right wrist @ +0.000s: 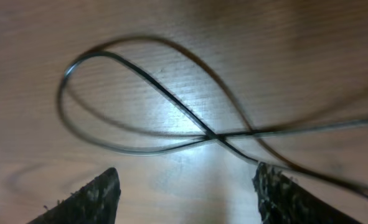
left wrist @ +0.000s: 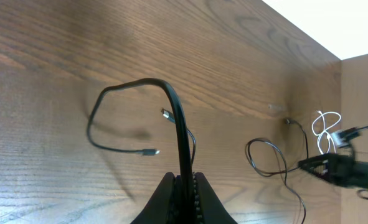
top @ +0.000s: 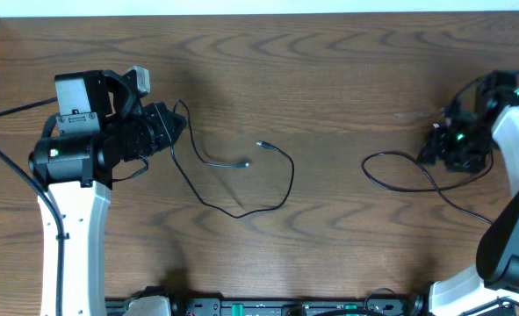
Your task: Untangle cables
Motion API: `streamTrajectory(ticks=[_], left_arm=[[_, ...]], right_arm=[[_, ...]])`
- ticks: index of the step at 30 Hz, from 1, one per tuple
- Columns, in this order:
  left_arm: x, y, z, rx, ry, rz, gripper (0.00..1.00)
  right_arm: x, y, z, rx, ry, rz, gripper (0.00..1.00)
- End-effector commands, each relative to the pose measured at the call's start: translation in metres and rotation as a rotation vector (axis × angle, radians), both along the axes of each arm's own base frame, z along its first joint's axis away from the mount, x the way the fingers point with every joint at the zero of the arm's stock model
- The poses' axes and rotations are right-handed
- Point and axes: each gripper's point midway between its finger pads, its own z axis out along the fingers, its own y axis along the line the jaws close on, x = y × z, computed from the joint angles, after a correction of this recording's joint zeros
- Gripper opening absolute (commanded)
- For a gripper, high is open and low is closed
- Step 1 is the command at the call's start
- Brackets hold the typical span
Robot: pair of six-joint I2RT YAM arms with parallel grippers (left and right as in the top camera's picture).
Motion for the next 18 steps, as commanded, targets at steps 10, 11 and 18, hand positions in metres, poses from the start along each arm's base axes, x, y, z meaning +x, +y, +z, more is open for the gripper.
streamTrajectory(ticks=[10,11,18], left_arm=[[-0.001,0.000,0.003,0.013,-0.011,-0.009,0.08],[-0.001,0.000,0.003,0.013,-0.011,-0.009,0.08],[-0.001,0.000,0.003,0.013,-0.011,-0.009,0.08]], right_arm=[[0.004,0.005,-0.066,-0.061,-0.107,0.068,0.47],[0.004,0.005,-0.067,-0.061,-0.111,0.068,0.40],[0.011,-0.001,-0.064,-0.084,-0.133,0.062,0.01]])
